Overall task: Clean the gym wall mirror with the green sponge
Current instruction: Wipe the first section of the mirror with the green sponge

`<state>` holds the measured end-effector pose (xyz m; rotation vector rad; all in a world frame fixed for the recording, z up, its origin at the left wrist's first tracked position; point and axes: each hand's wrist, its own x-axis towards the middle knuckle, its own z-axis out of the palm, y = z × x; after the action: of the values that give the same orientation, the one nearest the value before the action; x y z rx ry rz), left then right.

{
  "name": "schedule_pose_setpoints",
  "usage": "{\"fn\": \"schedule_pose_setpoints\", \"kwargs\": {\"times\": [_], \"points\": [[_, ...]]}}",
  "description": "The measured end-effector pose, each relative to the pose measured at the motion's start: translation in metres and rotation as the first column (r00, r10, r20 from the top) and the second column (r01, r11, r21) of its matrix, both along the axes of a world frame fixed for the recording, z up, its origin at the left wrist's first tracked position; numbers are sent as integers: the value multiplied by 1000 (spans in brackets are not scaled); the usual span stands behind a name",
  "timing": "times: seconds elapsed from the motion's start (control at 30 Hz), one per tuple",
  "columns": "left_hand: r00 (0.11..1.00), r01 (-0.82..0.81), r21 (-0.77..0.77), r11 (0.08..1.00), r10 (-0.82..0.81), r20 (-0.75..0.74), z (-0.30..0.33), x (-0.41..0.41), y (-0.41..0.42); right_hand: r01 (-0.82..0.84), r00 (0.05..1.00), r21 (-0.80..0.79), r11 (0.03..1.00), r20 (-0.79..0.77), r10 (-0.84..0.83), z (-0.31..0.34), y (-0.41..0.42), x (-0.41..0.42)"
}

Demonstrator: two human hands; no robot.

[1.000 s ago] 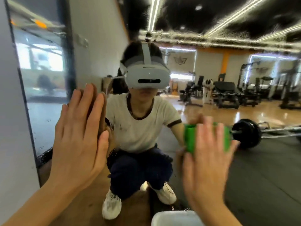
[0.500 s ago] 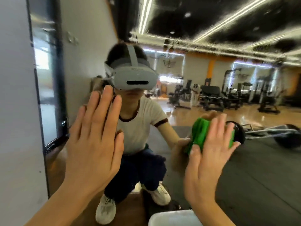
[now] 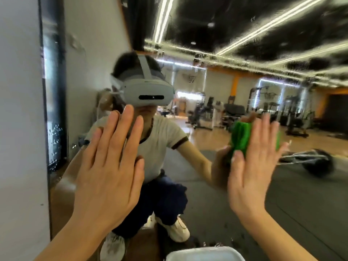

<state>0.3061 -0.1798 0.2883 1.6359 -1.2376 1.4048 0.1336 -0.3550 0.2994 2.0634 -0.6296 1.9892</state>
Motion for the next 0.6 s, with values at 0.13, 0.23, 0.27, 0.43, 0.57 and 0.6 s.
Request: {"fn": "schedule_pose_setpoints", "kwargs": {"times": [0.13,0.23,0.27,0.43,0.57,0.6], "points": [[1000,-18,-6,1000,18,25,0,0,-1,-81,987,-278,957,-153,39,67,43,52],[1000,-12,-8,1000,12,22,0,1,0,-60,988,-291,955,-155,15,60,47,59],[1000,-10,-1,1000,10,19,0,1,0,-38,981,-287,957,-194,-19,36,46,55],[999,-27,21,999,27,18,1,0,2,27,859,-430,903,-451,-241,-84,32,22],[999,-39,27,999,39,16,0,1,1,-11,919,-378,926,-368,-139,23,28,28],[999,-41,25,999,40,18,0,1,1,-26,961,-310,950,-270,-62,54,30,33]]}}
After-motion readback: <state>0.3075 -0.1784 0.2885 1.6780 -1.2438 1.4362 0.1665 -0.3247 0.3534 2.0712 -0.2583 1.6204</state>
